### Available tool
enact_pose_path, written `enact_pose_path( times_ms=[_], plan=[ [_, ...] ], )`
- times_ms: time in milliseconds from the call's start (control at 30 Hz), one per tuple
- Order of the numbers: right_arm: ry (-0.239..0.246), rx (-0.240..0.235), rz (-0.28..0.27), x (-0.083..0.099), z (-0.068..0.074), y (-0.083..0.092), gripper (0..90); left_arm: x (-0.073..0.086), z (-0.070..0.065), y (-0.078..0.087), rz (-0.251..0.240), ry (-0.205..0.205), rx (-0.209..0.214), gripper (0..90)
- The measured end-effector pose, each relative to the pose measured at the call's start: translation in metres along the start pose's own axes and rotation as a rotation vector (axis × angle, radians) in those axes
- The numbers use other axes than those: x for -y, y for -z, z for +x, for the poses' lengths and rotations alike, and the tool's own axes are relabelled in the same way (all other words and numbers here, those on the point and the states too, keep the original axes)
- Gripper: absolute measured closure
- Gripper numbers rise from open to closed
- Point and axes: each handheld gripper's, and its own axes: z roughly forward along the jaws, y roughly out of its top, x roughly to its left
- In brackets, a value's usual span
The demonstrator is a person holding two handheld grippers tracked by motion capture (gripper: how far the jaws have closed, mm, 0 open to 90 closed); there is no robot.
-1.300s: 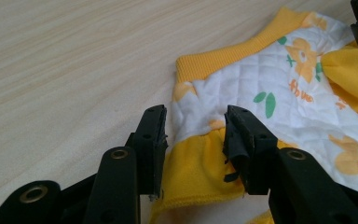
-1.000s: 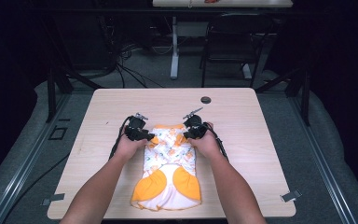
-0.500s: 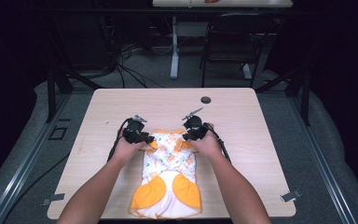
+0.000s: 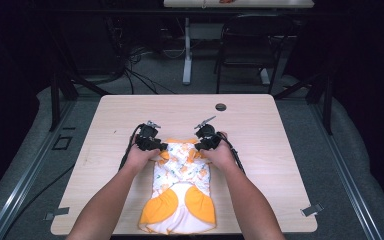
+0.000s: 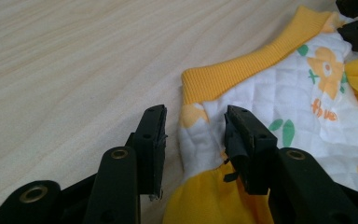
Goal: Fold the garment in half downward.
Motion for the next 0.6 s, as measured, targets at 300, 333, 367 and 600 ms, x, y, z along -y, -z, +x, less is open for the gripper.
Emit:
enact_pose_path(
  times_ms=[300,333,367,600],
  plan=[
    [-0.034,-0.009,0.015,0.0036,-0.0064,-0.0017,67.2,0.0051,-0.0016,-0.0029,-0.017,0.0,-0.002,66.1],
    [-0.034,-0.009,0.015,0.0036,-0.0064,-0.0017,67.2,0.0051,-0.0016,-0.0029,-0.017,0.0,-0.002,67.9],
    [-0.007,-0.006,0.025,0.0034,-0.006,-0.001,68.5,0.005,-0.0026,-0.0031,-0.016,0.002,-0.001,67.9],
    [0.004,-0.021,0.022,0.0027,-0.0019,-0.0016,78.5,0.0063,0.0016,-0.0019,-0.015,0.037,0.038,75.7]
  ],
)
